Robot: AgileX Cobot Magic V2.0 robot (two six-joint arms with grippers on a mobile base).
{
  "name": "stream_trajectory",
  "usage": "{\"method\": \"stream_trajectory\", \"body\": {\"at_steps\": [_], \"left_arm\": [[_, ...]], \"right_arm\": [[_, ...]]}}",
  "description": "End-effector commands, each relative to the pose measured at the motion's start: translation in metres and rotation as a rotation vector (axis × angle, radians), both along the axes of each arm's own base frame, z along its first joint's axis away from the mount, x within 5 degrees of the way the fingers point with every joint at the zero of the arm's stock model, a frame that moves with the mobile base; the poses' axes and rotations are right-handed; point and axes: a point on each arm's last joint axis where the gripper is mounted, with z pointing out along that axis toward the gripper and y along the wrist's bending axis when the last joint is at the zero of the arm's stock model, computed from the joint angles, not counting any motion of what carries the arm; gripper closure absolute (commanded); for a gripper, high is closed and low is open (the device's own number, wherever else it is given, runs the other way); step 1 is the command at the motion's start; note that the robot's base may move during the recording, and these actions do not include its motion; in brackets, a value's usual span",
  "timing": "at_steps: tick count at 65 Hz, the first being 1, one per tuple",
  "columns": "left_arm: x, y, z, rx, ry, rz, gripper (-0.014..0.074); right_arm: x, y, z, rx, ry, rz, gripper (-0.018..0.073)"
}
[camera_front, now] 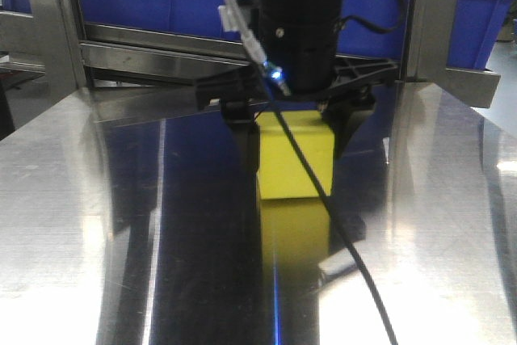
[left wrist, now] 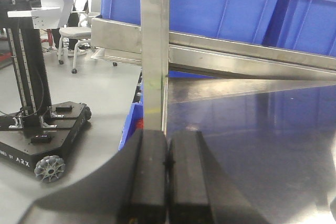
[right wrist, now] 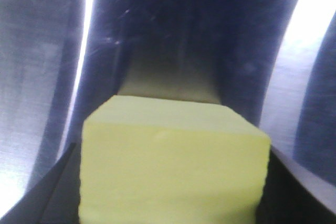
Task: Place yellow foam block on left shelf second layer
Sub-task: 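Lift the yellow foam cube with the right gripper off the table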
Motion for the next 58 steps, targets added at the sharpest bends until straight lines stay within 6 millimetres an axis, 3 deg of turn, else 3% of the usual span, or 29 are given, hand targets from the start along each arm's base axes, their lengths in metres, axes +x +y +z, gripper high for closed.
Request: {"method": "stream_trajectory", "body": {"at_steps": [1,14,28,38,48,58], "left_arm": [[0.001,-0.001,-0.002,-0.007,-0.047,-0.016,0.046],[0.001,-0.001,-0.002,-0.007,-0.047,-0.016,0.046],[0.001,-0.001,-0.002,-0.007,-0.047,-0.016,0.046],[0.001,-0.001,-0.002,-0.007,-0.047,-0.016,0.046],[0.001,-0.001,-0.002,-0.007,-0.047,-0.016,0.046],[0.001,-0.001,-0.002,-0.007,-0.047,-0.016,0.046]], "right_arm": [[0.001,-0.018,0.051,0.078,-0.151,0.0,0.0305],[-0.01,-0.071,0.074,0.084,-0.264,-0.012,0.0305],[-0.041,-0.151,0.068,0.043,-0.28,-0.131,0.0305],[-0.076,-0.205,0.061,-0.007,-0.287,-0.225,0.0305],[-0.116,-0.235,0.062,-0.044,-0.339,-0.245,0.0305],[-0.157,-0.243,0.064,-0.053,-0.43,-0.198,0.0305]]}}
